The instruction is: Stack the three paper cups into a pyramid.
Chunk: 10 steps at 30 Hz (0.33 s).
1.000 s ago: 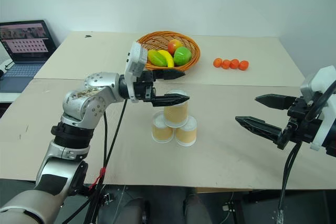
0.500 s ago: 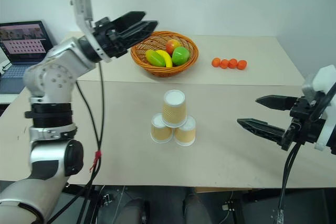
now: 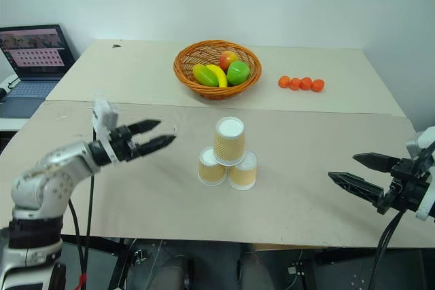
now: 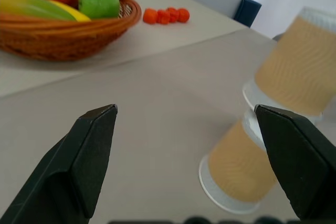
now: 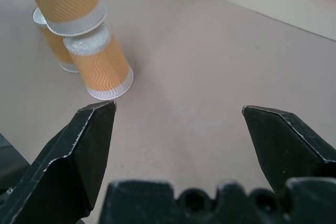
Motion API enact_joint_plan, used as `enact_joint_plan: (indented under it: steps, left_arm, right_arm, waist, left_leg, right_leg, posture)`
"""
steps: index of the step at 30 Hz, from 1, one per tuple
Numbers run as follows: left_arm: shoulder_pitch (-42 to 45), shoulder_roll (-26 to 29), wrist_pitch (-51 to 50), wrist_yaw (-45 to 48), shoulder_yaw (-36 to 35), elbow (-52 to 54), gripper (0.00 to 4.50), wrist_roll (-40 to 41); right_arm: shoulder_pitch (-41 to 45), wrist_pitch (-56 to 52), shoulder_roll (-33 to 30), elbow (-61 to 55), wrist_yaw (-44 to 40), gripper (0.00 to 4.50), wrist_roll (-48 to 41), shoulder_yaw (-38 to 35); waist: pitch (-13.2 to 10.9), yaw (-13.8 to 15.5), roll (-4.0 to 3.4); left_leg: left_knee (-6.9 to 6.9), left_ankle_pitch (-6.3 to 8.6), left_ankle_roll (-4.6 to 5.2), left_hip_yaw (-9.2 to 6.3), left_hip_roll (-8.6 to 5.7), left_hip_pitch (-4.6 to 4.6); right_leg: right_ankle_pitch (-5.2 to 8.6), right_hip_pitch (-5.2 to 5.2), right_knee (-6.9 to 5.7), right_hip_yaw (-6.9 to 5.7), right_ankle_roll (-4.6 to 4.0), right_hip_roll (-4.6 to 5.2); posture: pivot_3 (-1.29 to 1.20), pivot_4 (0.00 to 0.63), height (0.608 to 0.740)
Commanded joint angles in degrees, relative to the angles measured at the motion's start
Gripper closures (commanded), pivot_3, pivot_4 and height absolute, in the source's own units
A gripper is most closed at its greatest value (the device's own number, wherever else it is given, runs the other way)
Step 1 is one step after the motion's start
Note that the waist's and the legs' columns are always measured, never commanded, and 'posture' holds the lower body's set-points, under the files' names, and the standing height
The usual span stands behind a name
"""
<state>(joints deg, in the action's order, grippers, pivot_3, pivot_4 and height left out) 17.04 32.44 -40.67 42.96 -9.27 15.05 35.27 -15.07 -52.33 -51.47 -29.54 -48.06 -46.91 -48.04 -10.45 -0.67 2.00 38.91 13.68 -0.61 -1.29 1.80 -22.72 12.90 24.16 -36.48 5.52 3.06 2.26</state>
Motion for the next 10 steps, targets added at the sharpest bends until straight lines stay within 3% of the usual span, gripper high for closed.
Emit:
enact_joint_plan:
  steps: [1,10]
  left_arm:
    - [-1.51,-2.06,4.55,-3.05,0.69,2.07,0.03,-2.70]
    - [-1.71,-4.18,14.68,-6.28,2.48,-3.54,0.03,-10.99]
  right_arm:
    - [-1.61,4.75,3.08,-2.86,2.62,0.00,3.43,1.19]
    - [2.56,5.60,5.81,-4.58,8.57,0.00,3.43,5.90]
  waist:
    - [0.01,0.00,-0.02]
    - [0.03,-0.87,-0.04]
  left_leg:
    - [0.01,0.00,0.00,0.02,-0.01,0.04]
    - [-0.08,-0.02,0.00,0.09,0.07,0.38]
  right_leg:
    - [-0.01,0.00,-0.03,0.02,0.01,0.01]
    - [0.03,-0.09,-0.25,0.13,-0.12,-0.14]
  posture:
    - [0.00,0.150,0.734]
    - [0.00,0.150,0.734]
